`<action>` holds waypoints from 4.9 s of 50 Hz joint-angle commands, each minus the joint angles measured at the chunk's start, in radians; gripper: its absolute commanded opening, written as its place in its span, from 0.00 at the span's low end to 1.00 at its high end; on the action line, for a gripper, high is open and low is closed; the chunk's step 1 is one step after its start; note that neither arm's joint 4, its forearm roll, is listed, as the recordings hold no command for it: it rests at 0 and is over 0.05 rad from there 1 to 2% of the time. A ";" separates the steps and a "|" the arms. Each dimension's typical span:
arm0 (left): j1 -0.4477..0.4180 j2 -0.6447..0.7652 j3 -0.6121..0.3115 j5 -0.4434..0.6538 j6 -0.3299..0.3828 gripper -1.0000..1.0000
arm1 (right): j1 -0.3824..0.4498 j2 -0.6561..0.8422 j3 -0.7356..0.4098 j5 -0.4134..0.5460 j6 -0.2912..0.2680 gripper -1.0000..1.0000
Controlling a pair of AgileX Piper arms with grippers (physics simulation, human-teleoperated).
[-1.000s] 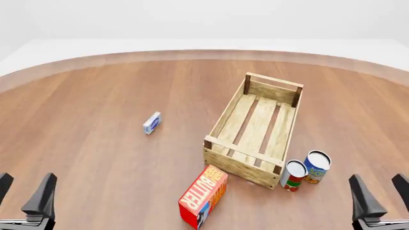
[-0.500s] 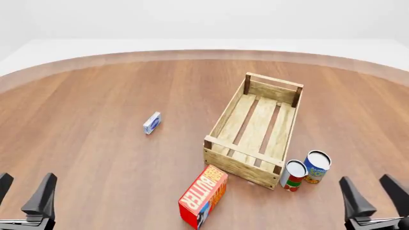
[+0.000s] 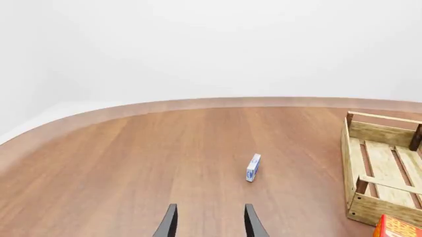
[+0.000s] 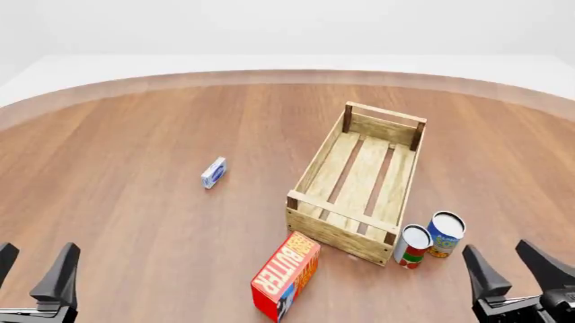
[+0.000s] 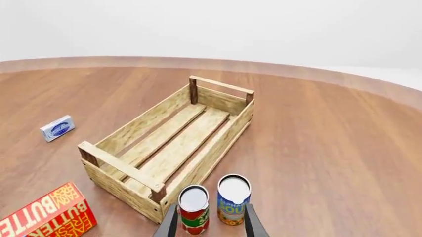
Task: Pick up the tomato sauce, and put it in the wooden tray.
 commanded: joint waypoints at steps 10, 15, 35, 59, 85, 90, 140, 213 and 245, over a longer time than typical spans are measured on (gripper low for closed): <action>0.000 0.000 0.000 0.000 0.000 1.00 | 0.020 0.183 0.000 -0.141 0.003 1.00; 0.000 0.000 0.000 0.000 0.000 1.00 | 0.014 0.230 0.001 -0.163 0.003 1.00; 0.000 0.000 0.000 0.000 0.000 1.00 | 0.038 0.459 0.000 -0.327 -0.001 1.00; 0.000 0.000 0.000 0.000 0.000 1.00 | 0.065 0.728 0.001 -0.522 -0.002 1.00; 0.000 0.000 0.000 0.000 0.000 1.00 | 0.069 0.820 -0.002 -0.581 -0.004 1.00; 0.000 0.000 0.000 0.000 0.000 1.00 | 0.070 0.833 -0.005 -0.587 -0.007 1.00; 0.000 0.000 0.000 0.000 0.000 1.00 | 0.067 1.096 -0.020 -0.780 -0.004 1.00; 0.000 0.000 0.000 0.000 0.000 1.00 | 0.085 1.405 -0.060 -0.997 0.005 1.00; 0.000 0.000 0.000 0.000 0.000 1.00 | 0.080 1.420 -0.063 -0.999 -0.002 0.00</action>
